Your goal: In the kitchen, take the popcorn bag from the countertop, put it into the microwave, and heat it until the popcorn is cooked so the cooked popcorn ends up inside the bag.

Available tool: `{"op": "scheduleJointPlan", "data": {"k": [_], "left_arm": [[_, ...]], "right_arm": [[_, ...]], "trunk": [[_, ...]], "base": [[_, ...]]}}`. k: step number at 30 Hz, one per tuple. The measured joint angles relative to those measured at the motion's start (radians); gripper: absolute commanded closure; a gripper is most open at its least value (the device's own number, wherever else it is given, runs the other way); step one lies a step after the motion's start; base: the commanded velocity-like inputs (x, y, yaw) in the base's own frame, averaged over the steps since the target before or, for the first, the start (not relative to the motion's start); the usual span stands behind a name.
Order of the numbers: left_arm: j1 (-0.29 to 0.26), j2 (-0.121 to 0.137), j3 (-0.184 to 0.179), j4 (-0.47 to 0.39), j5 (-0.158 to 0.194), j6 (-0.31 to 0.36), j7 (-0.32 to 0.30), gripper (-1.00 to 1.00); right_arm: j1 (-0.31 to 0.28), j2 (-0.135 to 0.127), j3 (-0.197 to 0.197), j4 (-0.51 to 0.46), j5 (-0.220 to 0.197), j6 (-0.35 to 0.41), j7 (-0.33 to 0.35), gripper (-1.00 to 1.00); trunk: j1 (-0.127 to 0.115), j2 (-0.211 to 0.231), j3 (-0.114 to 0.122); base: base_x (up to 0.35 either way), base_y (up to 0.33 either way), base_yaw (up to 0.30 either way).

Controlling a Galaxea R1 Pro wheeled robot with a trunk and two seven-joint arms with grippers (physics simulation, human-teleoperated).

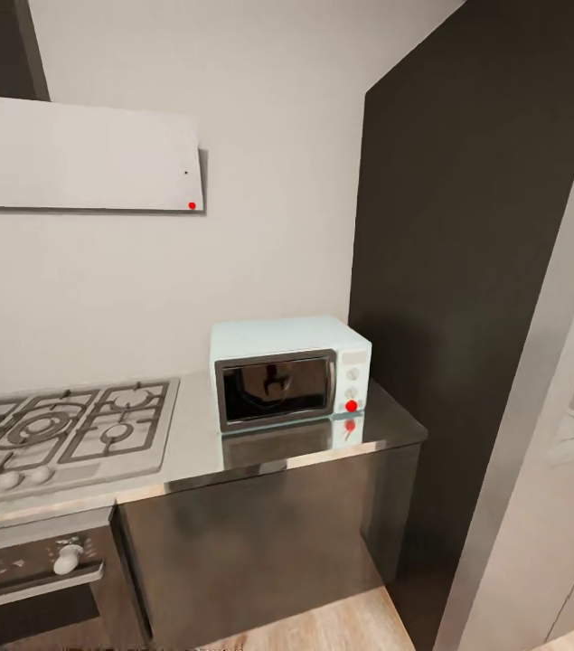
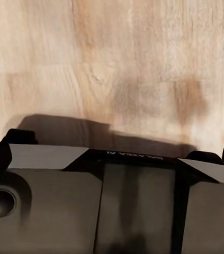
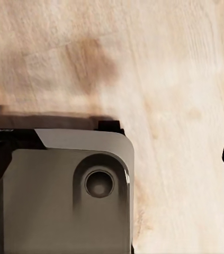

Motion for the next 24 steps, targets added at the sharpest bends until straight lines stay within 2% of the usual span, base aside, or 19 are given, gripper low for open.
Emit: {"op": "scheduleJointPlan", "data": {"k": [24], "left_arm": [[0.001,0.0,0.0,0.001,0.0,0.001,0.0,-1.0]], "right_arm": [[0.0,0.0,0.0,0.0,0.0,-0.002,0.0,-1.0]], "trunk": [[0.0,0.0,0.0]], "base": [[0.0,0.0,0.27]]}}
